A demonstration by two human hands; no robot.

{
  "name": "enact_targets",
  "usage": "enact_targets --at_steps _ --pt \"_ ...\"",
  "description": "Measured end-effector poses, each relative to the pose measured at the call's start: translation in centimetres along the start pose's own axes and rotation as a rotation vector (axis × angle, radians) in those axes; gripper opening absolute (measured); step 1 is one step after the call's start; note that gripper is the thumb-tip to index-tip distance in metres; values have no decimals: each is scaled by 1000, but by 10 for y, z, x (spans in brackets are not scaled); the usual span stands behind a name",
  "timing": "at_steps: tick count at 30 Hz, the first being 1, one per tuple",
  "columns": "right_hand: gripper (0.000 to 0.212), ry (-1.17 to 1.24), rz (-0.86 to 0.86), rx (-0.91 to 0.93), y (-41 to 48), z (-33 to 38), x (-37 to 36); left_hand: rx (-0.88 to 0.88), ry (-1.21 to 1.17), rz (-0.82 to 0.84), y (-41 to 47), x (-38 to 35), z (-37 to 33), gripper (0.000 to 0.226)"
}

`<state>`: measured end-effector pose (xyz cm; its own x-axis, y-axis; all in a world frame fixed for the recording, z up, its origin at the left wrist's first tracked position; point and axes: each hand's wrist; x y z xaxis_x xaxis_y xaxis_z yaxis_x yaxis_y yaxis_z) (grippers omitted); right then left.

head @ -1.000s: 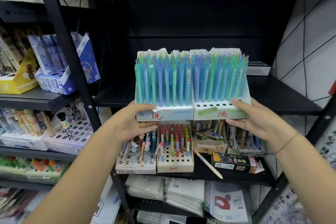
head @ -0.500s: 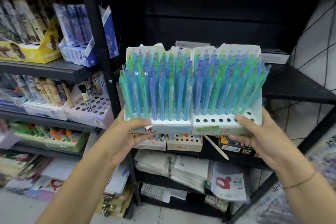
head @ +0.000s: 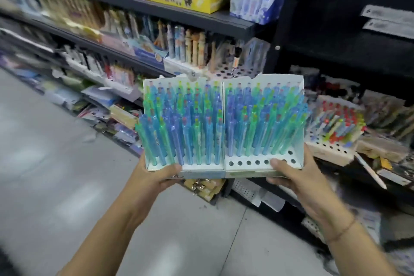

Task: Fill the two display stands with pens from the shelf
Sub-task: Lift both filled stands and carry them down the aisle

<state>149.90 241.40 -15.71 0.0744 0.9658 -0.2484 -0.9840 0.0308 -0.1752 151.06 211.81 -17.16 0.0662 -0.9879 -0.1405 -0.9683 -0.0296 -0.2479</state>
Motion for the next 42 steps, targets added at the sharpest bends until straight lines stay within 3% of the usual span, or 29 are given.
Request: enact_targets --at_steps 8,15,19,22,27,32,36,42 --pt "58 -65 235 -108 29 -72 -141 -9 -17 -269 -38 144 21 64" --pt "51 -131 421 -184 80 -106 -252 3 -122 -507 -31 236 31 68" --pt "53 -171 512 -198 123 -127 -320 -2 -149 -609 -9 291 34 61" --pt "54 -171 581 -215 164 -141 -377 -3 -152 -654 18 337 28 74" --pt "62 -193 695 -229 244 -153 -481 -16 -175 -742 78 414 0 69" --pt "55 -213 792 -243 308 -164 -588 -21 -170 -850 125 494 -31 78" --pt "69 -196 850 -279 343 -180 -670 -33 -205 -929 151 556 -48 79" --pt "56 -222 927 -276 384 -217 -797 -67 -207 -953 191 665 -67 64"
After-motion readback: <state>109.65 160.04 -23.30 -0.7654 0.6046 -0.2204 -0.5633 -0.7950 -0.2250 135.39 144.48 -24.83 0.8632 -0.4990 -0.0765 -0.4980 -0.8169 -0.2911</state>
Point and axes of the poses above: each hand's wrist, its own y-axis towards the middle knuckle, its own x-axis out of the back of the hand, z = x × y, and after that the axes turned 6 degrees about y, right-handed
